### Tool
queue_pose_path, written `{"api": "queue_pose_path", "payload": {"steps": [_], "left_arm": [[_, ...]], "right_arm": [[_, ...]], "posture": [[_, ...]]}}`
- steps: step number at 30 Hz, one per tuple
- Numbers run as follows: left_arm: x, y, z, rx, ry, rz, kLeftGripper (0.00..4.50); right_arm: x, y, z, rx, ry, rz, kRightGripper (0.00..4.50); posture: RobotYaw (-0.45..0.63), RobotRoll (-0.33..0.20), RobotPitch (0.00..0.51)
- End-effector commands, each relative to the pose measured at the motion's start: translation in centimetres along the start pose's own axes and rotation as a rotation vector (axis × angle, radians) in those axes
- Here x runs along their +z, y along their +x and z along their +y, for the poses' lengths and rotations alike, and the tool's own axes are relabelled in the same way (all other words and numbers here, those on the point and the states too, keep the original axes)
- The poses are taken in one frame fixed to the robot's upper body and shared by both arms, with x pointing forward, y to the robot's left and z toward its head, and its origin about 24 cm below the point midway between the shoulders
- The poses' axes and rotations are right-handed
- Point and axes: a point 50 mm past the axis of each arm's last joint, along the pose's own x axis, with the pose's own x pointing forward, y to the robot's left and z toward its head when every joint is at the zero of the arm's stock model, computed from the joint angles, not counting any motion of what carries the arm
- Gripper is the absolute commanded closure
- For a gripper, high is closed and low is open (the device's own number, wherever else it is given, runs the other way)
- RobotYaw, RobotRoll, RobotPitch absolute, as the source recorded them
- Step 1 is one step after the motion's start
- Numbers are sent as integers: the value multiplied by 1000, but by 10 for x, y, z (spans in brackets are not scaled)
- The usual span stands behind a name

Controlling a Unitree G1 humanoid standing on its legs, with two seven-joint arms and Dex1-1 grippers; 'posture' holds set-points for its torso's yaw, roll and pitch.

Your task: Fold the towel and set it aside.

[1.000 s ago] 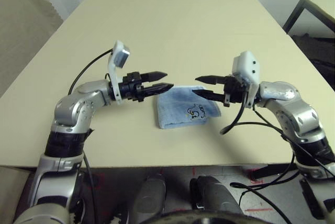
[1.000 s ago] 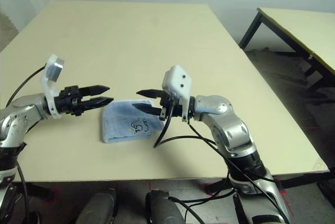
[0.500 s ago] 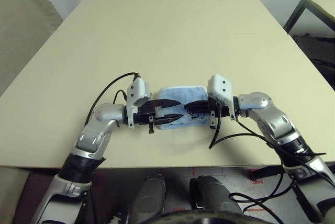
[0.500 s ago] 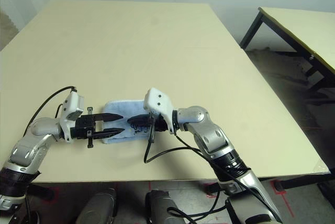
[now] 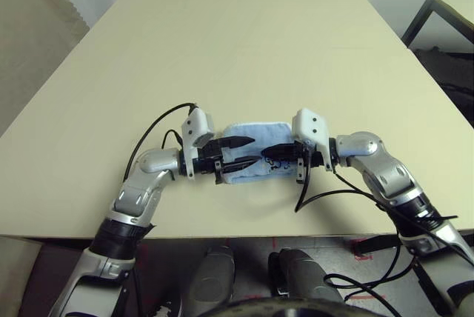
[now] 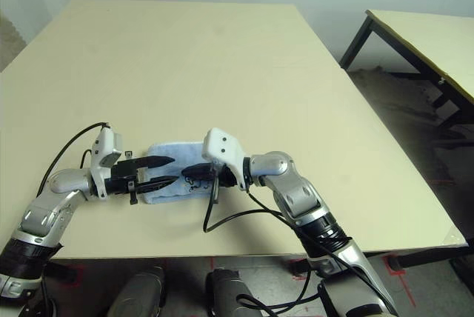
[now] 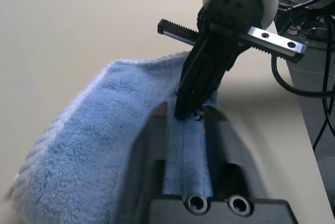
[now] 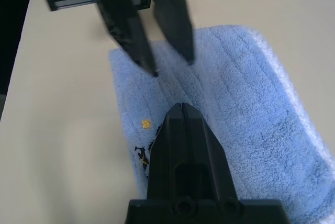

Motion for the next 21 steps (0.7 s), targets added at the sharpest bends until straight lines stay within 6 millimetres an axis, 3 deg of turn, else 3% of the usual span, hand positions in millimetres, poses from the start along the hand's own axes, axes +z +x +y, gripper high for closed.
{"api": "queue_pose_path", "payload": {"steps": [1,11,16,21], "left_arm": [[-5,1,-1,-31,13,43,4468],[-32,-3,8,9,44,166,4468],[-45,-23,5,50,8,202,4468],[-43,-46,6,106,-8,204,4468]], "right_arm": [[0,0,1,5,6,0,4500],[-4,-1,0,-7,18,7,4500],[-10,-12,0,-37,35,31,4500],[-15,-28,-3,-54,37,78,4500]], "posture": [[67,0,83],[65,0,83],[63,0,84],[69,0,85]]}}
